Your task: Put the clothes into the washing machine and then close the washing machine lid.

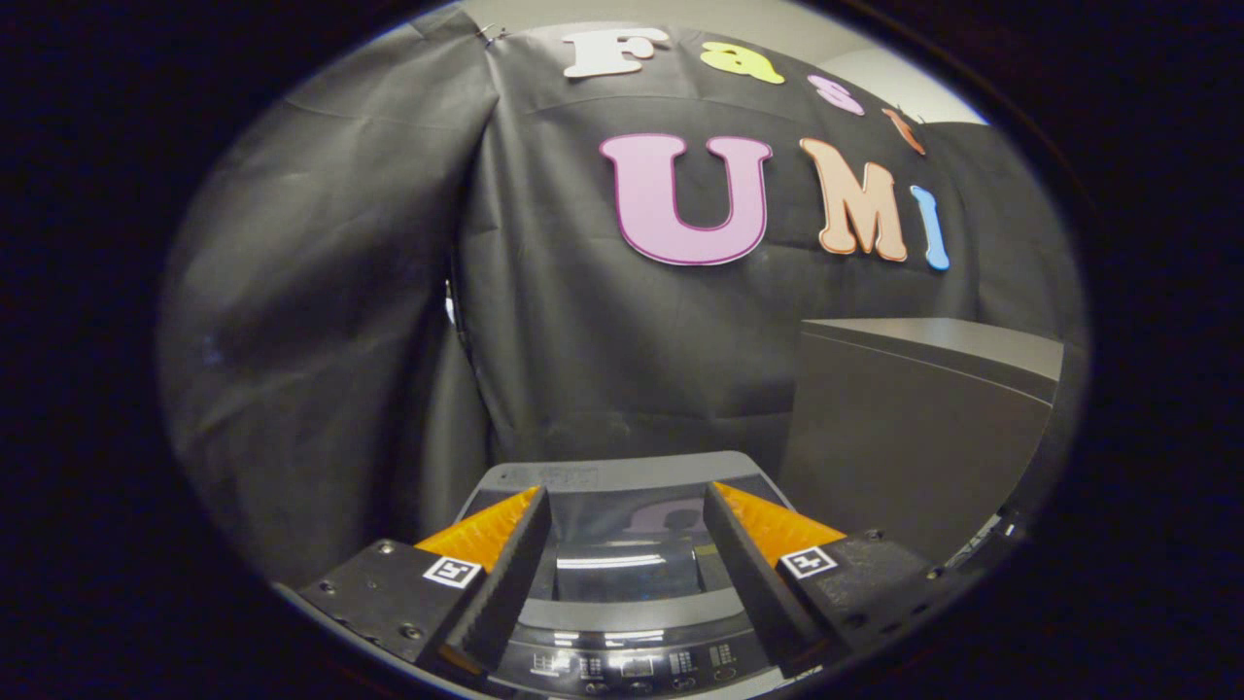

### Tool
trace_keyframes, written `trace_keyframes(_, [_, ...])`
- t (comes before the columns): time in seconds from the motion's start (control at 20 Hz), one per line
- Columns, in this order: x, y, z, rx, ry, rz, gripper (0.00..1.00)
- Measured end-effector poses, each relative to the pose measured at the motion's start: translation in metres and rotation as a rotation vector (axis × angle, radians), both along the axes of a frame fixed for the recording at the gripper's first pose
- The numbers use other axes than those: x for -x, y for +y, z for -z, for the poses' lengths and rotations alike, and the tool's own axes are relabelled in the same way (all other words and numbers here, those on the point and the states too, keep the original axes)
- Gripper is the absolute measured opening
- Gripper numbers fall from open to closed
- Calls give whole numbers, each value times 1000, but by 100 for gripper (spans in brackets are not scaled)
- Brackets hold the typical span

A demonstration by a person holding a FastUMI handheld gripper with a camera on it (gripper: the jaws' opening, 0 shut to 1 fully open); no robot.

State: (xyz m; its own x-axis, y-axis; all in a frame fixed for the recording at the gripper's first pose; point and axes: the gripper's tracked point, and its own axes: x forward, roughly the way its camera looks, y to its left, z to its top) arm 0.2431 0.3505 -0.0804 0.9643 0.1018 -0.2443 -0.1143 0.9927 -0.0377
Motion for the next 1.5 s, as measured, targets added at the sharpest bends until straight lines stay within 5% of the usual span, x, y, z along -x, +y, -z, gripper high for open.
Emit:
trace_keyframes(0.3, [53, -11, 12, 41, -3, -83, 95])
trace_keyframes(0.65, [105, -57, -23, -25, -97, -41, 95])
trace_keyframes(0.95, [140, -61, -51, -85, -154, -64, 96])
trace_keyframes(1.2, [151, -46, -63, -6, -141, -115, 97])
trace_keyframes(1.5, [180, -66, -105, -78, -222, -69, 96])
